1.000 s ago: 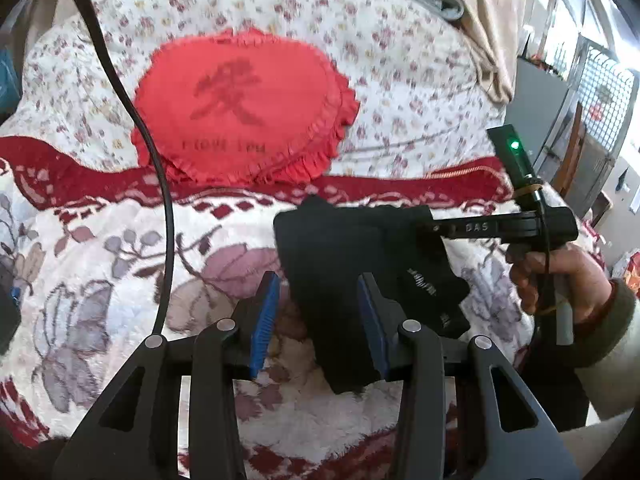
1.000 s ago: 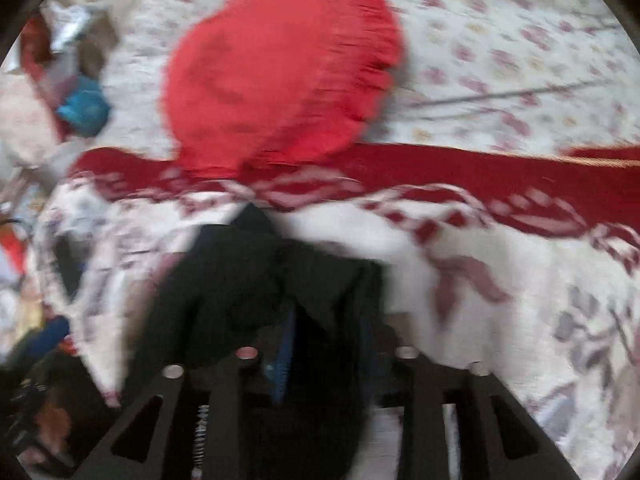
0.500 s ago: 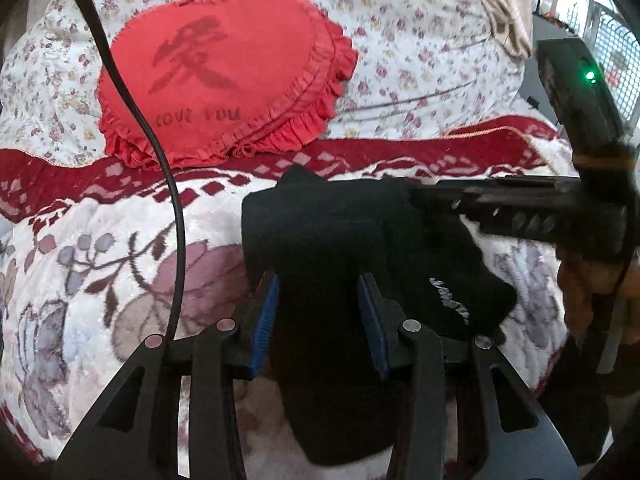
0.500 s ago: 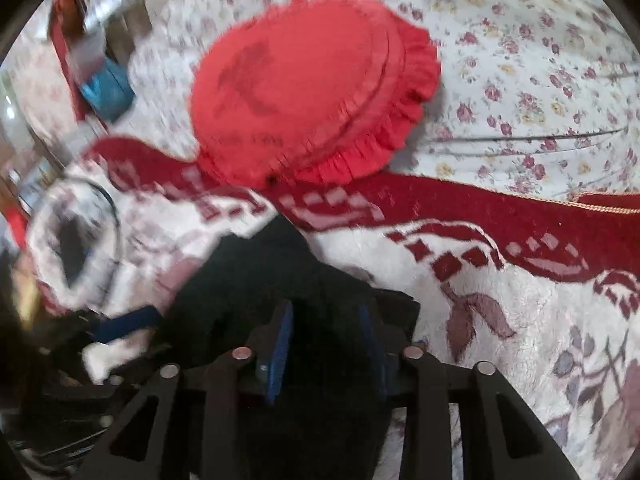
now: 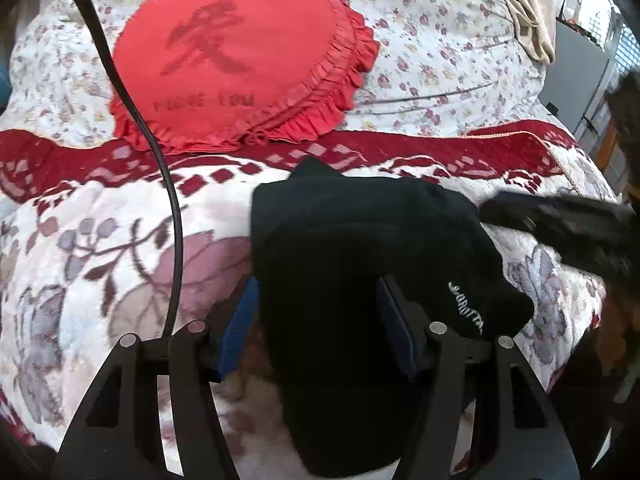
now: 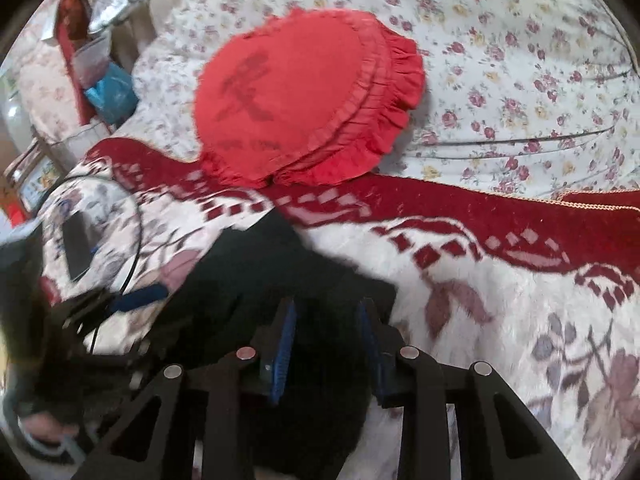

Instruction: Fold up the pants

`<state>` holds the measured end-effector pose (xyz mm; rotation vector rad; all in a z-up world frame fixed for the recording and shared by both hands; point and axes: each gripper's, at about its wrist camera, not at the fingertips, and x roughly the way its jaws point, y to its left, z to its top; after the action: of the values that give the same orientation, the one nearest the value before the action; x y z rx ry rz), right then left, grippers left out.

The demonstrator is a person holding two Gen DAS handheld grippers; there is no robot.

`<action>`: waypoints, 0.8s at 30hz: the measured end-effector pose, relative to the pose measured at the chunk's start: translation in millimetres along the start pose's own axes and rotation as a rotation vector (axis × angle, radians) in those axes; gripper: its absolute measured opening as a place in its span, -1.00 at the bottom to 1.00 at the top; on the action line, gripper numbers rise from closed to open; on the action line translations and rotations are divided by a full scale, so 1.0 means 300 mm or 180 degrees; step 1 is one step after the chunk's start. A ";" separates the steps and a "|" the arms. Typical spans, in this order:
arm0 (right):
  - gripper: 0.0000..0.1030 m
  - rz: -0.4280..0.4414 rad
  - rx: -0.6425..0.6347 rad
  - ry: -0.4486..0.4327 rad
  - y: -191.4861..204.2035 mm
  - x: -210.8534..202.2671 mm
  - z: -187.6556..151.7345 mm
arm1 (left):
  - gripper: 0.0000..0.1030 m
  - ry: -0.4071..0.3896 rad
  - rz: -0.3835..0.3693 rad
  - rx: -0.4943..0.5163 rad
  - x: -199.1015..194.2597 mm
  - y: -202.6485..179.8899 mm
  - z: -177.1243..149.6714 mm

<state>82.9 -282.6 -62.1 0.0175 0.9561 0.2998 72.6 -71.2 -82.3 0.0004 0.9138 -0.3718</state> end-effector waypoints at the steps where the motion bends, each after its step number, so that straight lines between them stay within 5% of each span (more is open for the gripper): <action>1: -0.41 0.0034 -0.0034 0.0026 0.020 -0.009 -0.027 | 0.17 -0.0004 0.0014 -0.0007 -0.004 0.002 -0.003; 10: -0.41 -0.0078 0.0037 0.0264 0.025 0.039 -0.221 | 0.17 0.0037 0.0109 -0.0008 0.002 -0.020 -0.037; 24: -0.41 -0.0037 0.0130 -0.0038 0.039 -0.067 -0.175 | 0.17 -0.0050 0.0259 0.0026 -0.025 -0.036 -0.028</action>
<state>26.9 -282.7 -74.7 0.0510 0.9502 0.2690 58.5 -77.5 -79.9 0.0420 0.8939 -0.2995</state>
